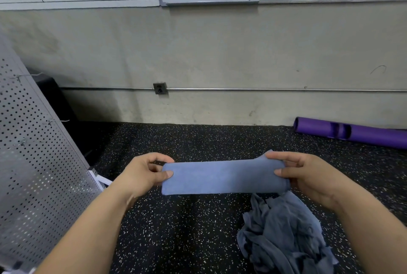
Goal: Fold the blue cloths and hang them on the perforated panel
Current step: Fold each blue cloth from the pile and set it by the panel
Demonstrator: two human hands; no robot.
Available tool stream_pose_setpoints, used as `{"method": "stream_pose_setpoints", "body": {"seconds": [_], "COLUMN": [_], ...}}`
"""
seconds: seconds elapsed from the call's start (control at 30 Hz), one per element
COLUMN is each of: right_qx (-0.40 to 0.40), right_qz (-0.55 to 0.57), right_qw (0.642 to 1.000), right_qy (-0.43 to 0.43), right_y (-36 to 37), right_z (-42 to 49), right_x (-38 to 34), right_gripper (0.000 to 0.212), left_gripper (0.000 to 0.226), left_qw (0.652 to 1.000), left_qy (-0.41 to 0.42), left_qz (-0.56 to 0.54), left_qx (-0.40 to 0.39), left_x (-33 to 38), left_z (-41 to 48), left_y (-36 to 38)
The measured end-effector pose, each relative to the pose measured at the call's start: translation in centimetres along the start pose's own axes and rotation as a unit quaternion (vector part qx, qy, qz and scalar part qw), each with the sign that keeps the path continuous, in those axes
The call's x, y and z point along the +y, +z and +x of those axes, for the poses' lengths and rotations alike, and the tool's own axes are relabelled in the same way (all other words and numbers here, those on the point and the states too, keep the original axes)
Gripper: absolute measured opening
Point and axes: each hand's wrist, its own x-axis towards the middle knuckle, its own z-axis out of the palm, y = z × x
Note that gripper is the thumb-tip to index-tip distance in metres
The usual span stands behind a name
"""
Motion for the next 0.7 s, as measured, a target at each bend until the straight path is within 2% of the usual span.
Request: {"method": "stream_pose_setpoints", "body": {"seconds": [0.17,0.27,0.37,0.47,0.6,0.7], "right_qx": [0.005,0.025,0.051,0.074,0.121,0.126], "right_qz": [0.063,0.053,0.018,-0.082,-0.25,-0.353], "right_qw": [0.998,0.998,0.997,0.99,0.951,0.915], "right_qy": [-0.019,-0.037,-0.058,-0.092,-0.136,-0.15], "right_y": [-0.3,-0.3,-0.3,-0.4,0.0,0.5], "right_z": [0.3,0.4,0.6,0.9,0.7,0.4], "right_x": [0.1,0.1,0.5,1.1,1.1,0.8], "right_gripper": [0.053,0.055,0.055,0.053,0.047,0.037], "left_gripper": [0.041,0.045,0.047,0.045,0.038,0.026], "left_qw": [0.984,0.981,0.99,0.994,0.98,0.966], "left_qy": [0.024,0.052,0.079,0.106,0.136,0.142], "left_qz": [-0.17,-0.185,-0.112,-0.003,0.133,0.204], "left_qx": [-0.04,-0.035,-0.02,0.021,0.057,0.073], "left_x": [1.0,1.0,0.6,0.6,0.6,0.7], "left_z": [-0.1,0.2,0.4,0.5,0.3,0.2], "left_y": [0.2,0.3,0.4,0.6,0.9,1.3]}}
